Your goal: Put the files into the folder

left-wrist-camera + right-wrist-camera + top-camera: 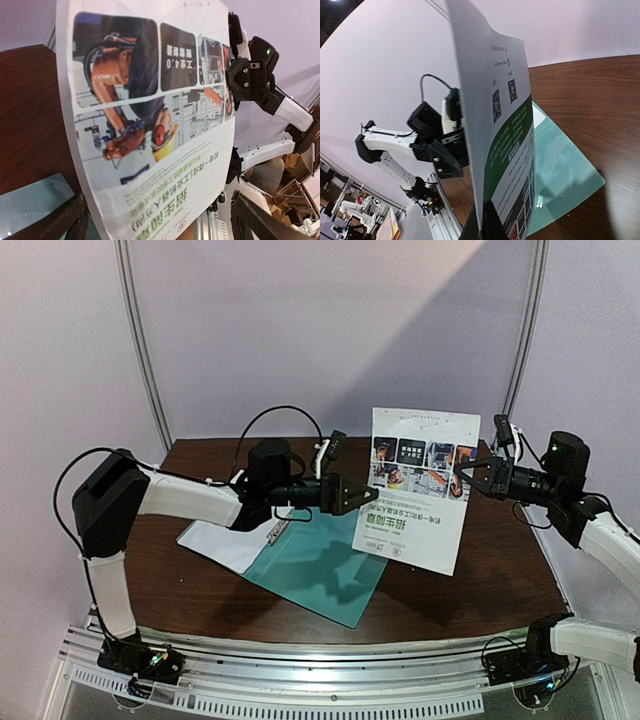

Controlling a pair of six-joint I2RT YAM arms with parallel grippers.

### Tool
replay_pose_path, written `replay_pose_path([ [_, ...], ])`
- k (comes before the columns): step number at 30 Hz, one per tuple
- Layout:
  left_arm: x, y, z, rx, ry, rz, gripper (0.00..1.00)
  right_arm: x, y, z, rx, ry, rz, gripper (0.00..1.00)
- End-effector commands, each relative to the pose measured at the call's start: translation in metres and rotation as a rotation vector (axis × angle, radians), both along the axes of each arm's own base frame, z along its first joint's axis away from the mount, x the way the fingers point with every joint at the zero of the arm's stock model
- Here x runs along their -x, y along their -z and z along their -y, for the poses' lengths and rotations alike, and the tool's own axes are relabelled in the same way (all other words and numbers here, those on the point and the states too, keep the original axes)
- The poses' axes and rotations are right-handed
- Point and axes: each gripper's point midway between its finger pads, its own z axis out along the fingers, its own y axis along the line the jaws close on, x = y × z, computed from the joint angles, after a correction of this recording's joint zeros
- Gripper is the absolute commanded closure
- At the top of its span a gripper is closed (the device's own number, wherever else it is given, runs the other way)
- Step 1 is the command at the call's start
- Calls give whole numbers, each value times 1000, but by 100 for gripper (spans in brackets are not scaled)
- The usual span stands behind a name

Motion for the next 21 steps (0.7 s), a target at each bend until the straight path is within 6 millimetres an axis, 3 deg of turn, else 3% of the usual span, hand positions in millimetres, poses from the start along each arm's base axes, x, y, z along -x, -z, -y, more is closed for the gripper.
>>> replay_pose_path([
  [1,-14,4,0,48,21,-16,1,8,-34,-11,-56,-73,80,100],
  [7,-21,6,-4,55,28,-15,0,14,-44,-16,-85,-113,95,100],
  [12,-3,-7,-1,163,176,-36,6,17,-47,-21,-102,-140,99,100],
  [17,10,-22,-4,262,252,-33,27,18,-48,-27,-129,-161,114,100],
  [21,12,-24,-6,277,258,-37,60,15,-47,-31,-139,-168,107,100],
])
